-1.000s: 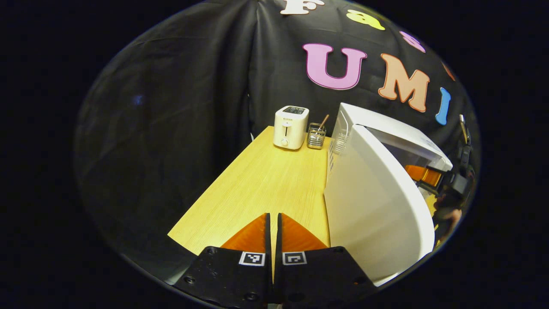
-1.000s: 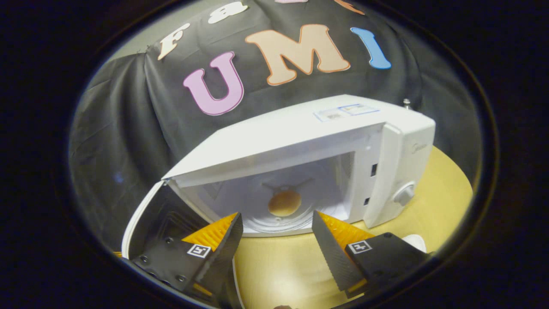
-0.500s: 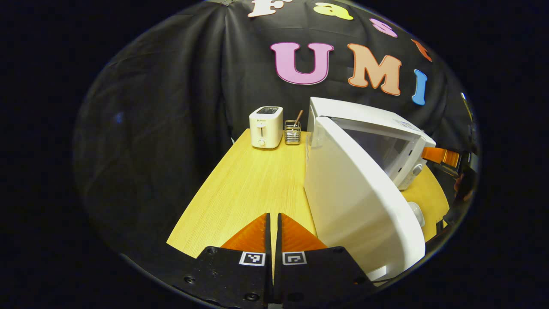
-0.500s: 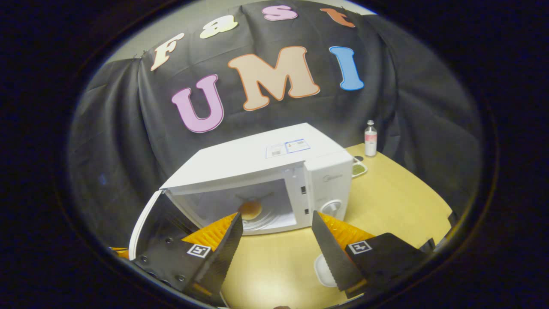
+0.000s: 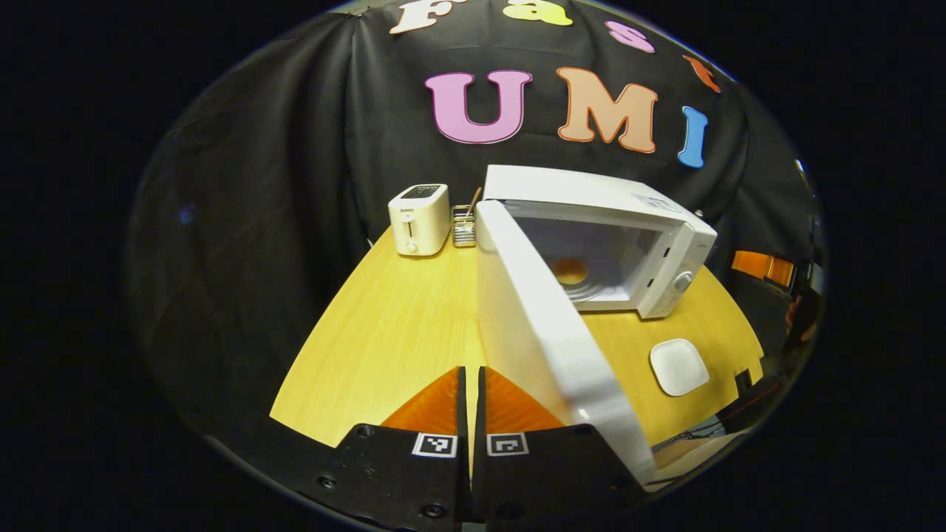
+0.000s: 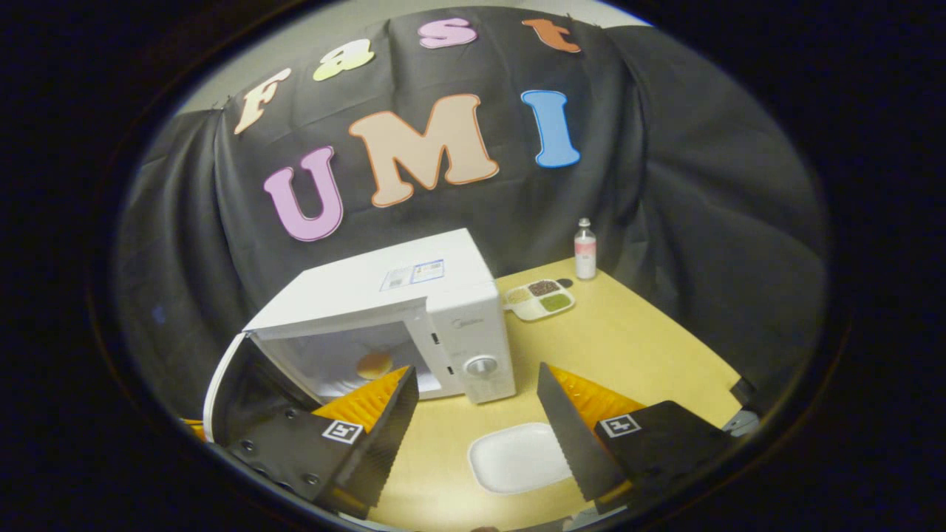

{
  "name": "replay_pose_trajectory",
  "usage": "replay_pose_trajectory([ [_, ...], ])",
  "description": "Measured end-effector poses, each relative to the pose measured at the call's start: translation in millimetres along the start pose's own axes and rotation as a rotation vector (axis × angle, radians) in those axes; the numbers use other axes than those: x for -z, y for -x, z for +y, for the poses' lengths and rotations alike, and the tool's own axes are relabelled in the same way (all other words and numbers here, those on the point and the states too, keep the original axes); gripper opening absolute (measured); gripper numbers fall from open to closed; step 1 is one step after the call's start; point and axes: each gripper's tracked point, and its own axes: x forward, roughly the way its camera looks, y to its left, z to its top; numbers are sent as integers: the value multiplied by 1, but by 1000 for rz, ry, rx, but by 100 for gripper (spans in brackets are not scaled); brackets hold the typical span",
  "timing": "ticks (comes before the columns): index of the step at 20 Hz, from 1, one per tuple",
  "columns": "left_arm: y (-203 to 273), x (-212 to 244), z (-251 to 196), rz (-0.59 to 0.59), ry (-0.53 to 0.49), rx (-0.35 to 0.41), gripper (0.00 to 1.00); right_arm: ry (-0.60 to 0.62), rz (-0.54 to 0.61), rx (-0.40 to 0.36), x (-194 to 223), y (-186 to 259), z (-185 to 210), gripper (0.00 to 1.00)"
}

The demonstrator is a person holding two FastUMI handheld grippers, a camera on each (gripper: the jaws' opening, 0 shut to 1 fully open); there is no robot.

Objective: Open the microwave oven with the left hand, put the food in, and close the microwave oven.

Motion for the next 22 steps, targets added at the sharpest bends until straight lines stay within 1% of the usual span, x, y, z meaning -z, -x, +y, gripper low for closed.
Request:
replay_pose_trajectory([
  [3, -2, -2, -15, 18, -29, -6, 0, 19, -6, 36, -6, 1, -28, 99],
  [7, -3, -9, -52, 27, -47, 32, 0, 5, -9, 66, -14, 3, -57, 99],
  [11, -12, -18, -83, 19, -56, 60, 0, 21, 5, 75, -16, 2, -83, 100],
  [15, -22, -31, -116, 4, -61, 69, 1, 13, 10, 73, -20, 2, -103, 99],
  [16, -17, -35, -126, 2, -54, 77, 1, 7, 10, 72, -22, 2, -108, 99],
  [20, -27, -48, -171, -20, -32, 126, 0, 19, 15, 76, -24, -4, -130, 99],
  [21, -29, -53, -181, -29, -31, 135, 2, 26, 16, 80, -19, -11, -141, 99],
  [22, -32, -56, -189, -38, -31, 141, 1, 33, 18, 82, -19, -12, -146, 100],
])
